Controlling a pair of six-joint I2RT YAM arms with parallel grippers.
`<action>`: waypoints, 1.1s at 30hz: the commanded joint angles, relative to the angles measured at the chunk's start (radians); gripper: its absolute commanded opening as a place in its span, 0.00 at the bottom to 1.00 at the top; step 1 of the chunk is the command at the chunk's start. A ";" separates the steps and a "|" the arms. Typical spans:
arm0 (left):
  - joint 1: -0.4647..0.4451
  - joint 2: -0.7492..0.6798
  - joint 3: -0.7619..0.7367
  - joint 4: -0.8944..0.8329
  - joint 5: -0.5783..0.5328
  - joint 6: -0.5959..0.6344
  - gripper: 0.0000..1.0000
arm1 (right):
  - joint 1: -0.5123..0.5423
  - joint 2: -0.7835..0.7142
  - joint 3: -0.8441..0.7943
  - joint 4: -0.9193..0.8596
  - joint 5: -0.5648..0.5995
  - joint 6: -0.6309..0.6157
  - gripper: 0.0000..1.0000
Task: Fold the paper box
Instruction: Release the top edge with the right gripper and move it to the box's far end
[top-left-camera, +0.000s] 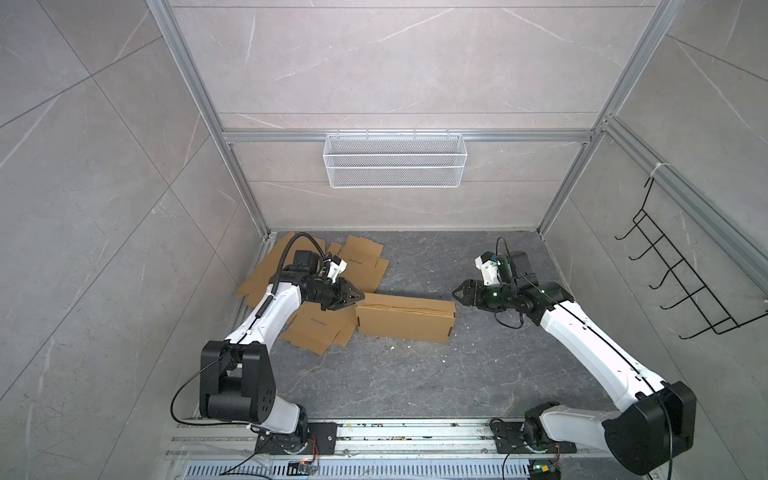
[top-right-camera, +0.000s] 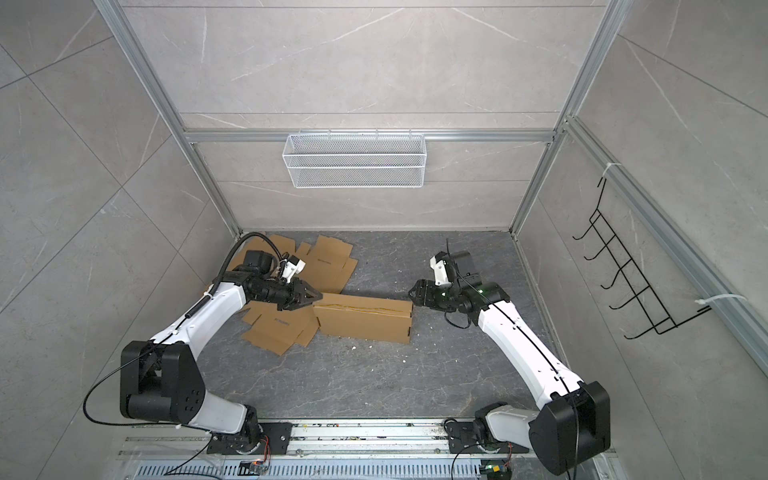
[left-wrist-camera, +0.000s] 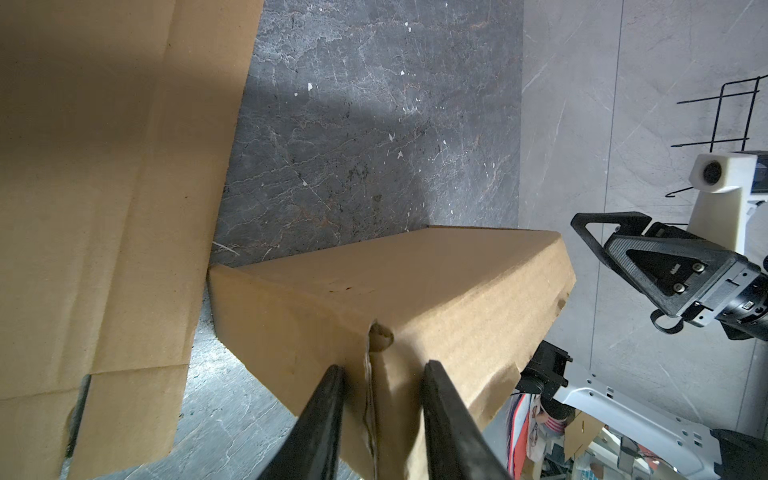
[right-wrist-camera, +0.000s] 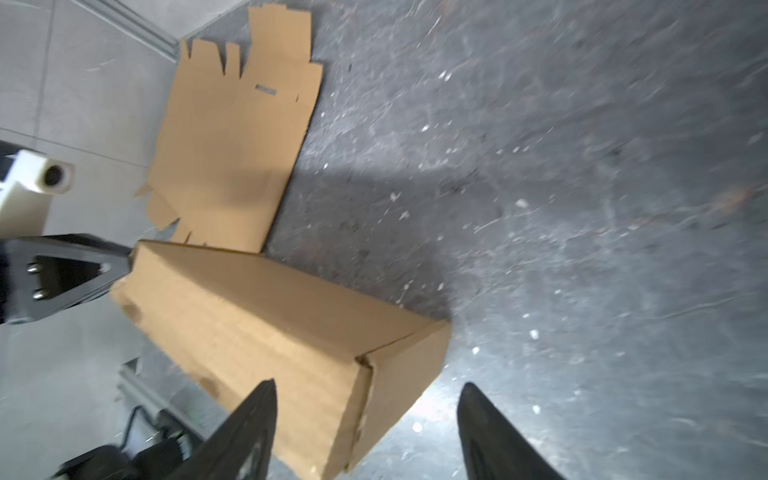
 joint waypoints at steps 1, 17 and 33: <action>-0.011 0.017 -0.029 -0.057 -0.077 0.001 0.34 | -0.011 0.028 -0.015 -0.010 -0.086 0.056 0.65; -0.010 0.020 -0.066 -0.051 -0.083 0.008 0.25 | -0.012 0.079 -0.092 0.010 -0.066 0.000 0.40; -0.014 0.001 -0.106 -0.005 -0.075 -0.022 0.25 | -0.013 0.086 -0.101 -0.029 -0.051 -0.023 0.41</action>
